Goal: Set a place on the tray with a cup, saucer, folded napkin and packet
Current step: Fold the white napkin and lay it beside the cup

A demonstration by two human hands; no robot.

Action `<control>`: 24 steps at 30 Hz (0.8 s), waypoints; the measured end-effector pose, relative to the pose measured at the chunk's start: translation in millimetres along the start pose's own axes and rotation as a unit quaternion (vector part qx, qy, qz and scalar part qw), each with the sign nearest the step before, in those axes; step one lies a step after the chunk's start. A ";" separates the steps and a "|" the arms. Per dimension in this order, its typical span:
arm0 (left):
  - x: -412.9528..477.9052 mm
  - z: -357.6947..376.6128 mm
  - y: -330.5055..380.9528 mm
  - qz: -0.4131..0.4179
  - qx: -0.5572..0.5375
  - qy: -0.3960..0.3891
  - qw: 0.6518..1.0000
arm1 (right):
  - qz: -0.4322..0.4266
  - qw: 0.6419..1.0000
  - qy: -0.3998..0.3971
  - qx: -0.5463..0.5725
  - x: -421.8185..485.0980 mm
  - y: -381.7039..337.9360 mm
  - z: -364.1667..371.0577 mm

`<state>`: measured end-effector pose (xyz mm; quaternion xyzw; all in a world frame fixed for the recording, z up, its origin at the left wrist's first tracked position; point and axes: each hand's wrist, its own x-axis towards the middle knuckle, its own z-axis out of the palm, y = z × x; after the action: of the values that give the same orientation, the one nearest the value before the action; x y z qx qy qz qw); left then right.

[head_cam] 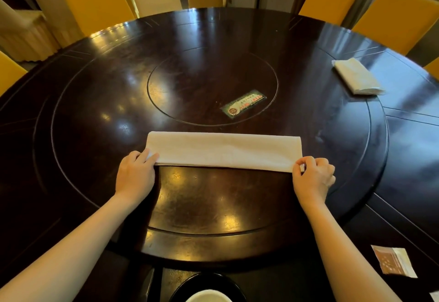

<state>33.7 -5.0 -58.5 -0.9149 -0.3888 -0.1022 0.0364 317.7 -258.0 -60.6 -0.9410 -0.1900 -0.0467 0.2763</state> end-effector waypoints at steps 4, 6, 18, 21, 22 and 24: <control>11.3 -6.9 22.2 -0.038 -0.040 0.037 0.998 | -0.037 0.997 0.012 0.061 -4.5 -34.1 1.4; 34.6 -7.4 54.7 -0.041 -0.115 0.049 0.991 | -0.125 0.986 -0.064 0.094 -4.5 -78.8 17.4; 75.6 59.6 64.1 -0.066 -0.078 -0.096 0.990 | -0.198 0.955 -0.198 -0.101 -8.8 -123.2 103.5; 71.8 54.7 33.4 -0.083 -0.063 -0.099 0.990 | -0.169 0.960 -0.180 -0.134 21.3 -70.0 74.5; 70.9 52.5 29.6 -0.080 -0.063 -0.101 0.990 | -0.151 0.961 -0.177 -0.151 31.3 -52.4 63.0; 69.0 50.2 28.5 -0.076 -0.070 -0.104 0.989 | -0.123 0.957 -0.182 -0.188 43.0 -30.6 45.1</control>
<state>108.8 31.2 -92.4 -0.8886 -0.4509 -0.0358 -0.0765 345.0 -195.7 -75.0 -0.9376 -0.3395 0.0572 0.0474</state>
